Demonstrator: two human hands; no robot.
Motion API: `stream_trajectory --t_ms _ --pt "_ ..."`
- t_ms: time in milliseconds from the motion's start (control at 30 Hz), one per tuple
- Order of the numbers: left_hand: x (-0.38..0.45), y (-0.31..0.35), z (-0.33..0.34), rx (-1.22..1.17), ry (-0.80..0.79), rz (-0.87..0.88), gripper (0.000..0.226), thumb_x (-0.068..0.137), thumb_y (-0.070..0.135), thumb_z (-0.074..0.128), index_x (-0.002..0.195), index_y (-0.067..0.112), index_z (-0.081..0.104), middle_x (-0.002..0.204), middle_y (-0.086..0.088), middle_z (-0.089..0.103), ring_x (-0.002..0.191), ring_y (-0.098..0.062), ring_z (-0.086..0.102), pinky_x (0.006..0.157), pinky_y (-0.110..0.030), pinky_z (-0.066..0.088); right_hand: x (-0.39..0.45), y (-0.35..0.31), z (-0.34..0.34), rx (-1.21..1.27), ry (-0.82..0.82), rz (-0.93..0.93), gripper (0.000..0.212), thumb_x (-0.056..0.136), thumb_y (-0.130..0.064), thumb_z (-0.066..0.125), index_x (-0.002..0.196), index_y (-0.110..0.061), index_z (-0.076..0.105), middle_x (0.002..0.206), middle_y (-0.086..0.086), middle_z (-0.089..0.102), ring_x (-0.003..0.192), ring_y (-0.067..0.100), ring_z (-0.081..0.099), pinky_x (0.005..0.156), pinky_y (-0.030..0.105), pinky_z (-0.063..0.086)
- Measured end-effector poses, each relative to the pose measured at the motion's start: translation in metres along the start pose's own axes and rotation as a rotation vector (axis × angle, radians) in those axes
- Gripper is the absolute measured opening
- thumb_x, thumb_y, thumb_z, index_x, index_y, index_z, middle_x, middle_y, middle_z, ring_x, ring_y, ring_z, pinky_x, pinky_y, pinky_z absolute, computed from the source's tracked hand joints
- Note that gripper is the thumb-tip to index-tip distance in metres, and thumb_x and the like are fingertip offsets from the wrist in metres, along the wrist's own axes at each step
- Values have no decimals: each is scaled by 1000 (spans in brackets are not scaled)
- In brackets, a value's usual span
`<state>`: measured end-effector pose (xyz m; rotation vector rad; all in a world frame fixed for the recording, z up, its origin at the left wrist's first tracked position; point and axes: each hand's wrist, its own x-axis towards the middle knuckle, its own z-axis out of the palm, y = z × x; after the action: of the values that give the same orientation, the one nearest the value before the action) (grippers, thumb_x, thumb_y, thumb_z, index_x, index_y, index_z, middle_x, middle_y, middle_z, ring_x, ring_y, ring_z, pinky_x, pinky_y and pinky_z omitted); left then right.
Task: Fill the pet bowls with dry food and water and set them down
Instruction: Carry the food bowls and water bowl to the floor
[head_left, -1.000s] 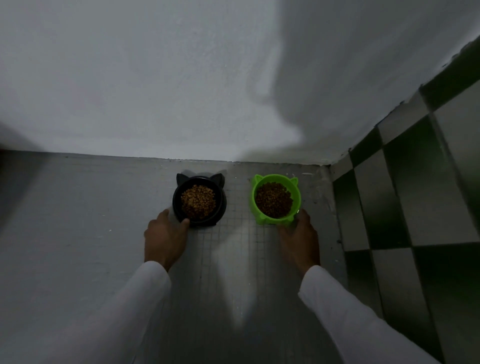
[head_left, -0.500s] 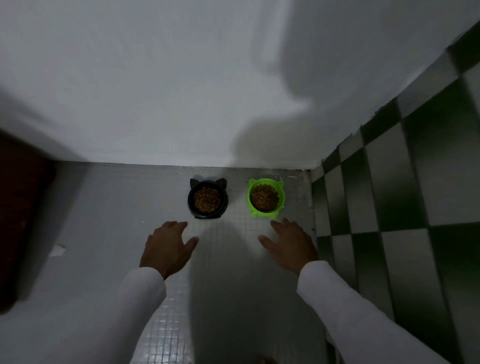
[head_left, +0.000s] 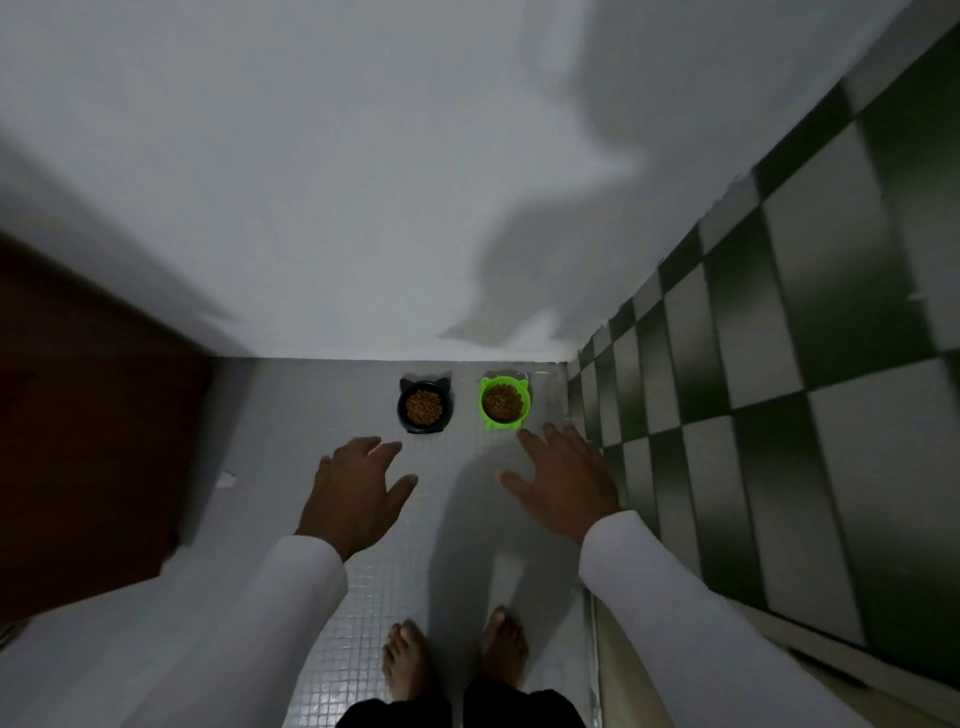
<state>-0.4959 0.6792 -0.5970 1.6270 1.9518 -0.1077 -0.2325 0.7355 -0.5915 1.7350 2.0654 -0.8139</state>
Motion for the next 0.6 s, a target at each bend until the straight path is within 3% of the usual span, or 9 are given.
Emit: stream_trajectory --t_ms 200,367,433,600 --pt "-70 43 -104 12 84 41 56 99 54 57 146 24 55 149 -7 54 138 -28 48 117 -52 36 -83 -35 -89 14 68 -14 73 95 -70 37 157 -35 26 168 4 19 155 31 12 124 52 11" --pt "-127 71 -167 -49 137 90 53 98 50 62 143 21 59 146 -9 57 133 -30 52 114 -47 39 -149 -56 -150 11 169 -54 67 93 -68 43 150 -33 38 164 6 28 152 32 21 122 51 19" --pt "-146 80 -184 -44 136 107 54 98 50 62 143 21 59 146 -9 56 132 -30 52 113 -44 39 -170 -60 -168 5 192 -63 70 93 -70 41 152 -34 35 166 6 25 152 32 19 122 50 20" --pt "-179 110 -225 -41 193 185 78 85 72 37 142 24 60 146 -7 57 135 -28 51 116 -47 38 -229 -62 -222 14 301 -71 73 96 -70 34 158 -34 24 168 4 18 155 29 12 124 50 14"
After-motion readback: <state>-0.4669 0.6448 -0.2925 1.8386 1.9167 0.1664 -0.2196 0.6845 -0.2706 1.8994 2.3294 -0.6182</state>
